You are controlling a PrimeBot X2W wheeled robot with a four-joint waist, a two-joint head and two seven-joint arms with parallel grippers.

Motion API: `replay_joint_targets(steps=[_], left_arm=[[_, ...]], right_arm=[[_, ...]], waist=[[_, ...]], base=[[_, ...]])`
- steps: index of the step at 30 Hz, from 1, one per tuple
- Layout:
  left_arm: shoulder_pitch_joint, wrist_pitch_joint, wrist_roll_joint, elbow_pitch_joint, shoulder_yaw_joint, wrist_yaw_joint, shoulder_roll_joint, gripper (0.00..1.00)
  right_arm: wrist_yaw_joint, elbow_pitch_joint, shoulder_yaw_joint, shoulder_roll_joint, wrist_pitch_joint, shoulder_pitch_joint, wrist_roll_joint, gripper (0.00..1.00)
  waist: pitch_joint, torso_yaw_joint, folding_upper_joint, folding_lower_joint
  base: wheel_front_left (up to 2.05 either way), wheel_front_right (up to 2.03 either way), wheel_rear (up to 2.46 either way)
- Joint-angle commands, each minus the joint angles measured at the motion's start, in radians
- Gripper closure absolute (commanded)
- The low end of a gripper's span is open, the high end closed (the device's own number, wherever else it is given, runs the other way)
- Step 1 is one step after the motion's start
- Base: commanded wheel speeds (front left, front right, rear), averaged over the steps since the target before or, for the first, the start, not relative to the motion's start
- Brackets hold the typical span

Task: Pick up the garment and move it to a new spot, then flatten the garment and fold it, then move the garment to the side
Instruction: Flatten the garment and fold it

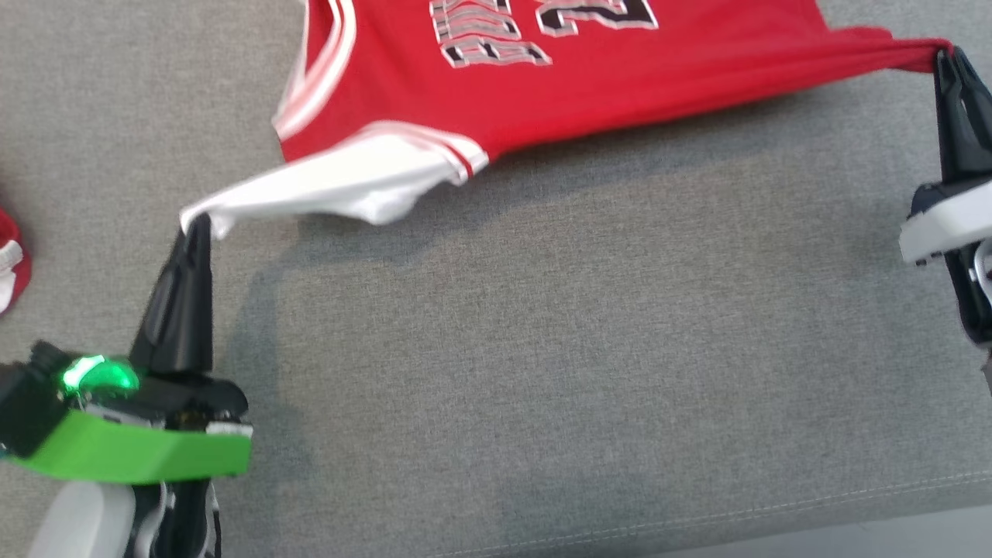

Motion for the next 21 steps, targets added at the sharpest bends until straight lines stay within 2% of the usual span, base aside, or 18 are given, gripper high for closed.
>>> replay_joint_targets(steps=[1, 7, 13, 18, 21], left_arm=[[0.084, -0.004, 0.012, -0.024, 0.011, 0.007, -0.008, 1.0], [0.247, -0.004, 0.044, -0.058, 0.001, 0.001, -0.039, 1.0], [0.328, -0.004, 0.028, -0.083, -0.012, -0.006, -0.051, 1.0], [0.401, 0.042, 0.002, -0.145, -0.048, -0.013, -0.016, 1.0], [0.412, 0.083, -0.013, -0.168, -0.058, 0.004, -0.004, 1.0]], right_arm=[[-0.003, -0.03, -0.029, -0.015, -0.004, 0.076, -0.014, 1.0], [-0.003, -0.105, -0.09, -0.033, -0.004, 0.259, -0.031, 1.0], [-0.003, -0.163, -0.123, -0.028, -0.004, 0.389, -0.044, 1.0], [-0.003, -0.226, -0.165, -0.016, -0.004, 0.517, -0.055, 1.0], [-0.003, -0.237, -0.172, -0.025, -0.004, 0.551, -0.063, 1.0]], waist=[[-0.129, 0.002, 0.0, 0.0001], [-0.179, 0.03, 0.0, 0.0001], [-0.224, 0.038, 0.0, 0.0001], [-0.259, 0.036, 0.0, 0.0001], [-0.262, 0.031, 0.0, 0.0001]], base=[[0.0, 0.0, 0.0], [0.0, 0.0, 0.0], [0.0, 0.0, 0.0], [0.0, 0.0, 0.0], [0.0, 0.0, 0.0]])
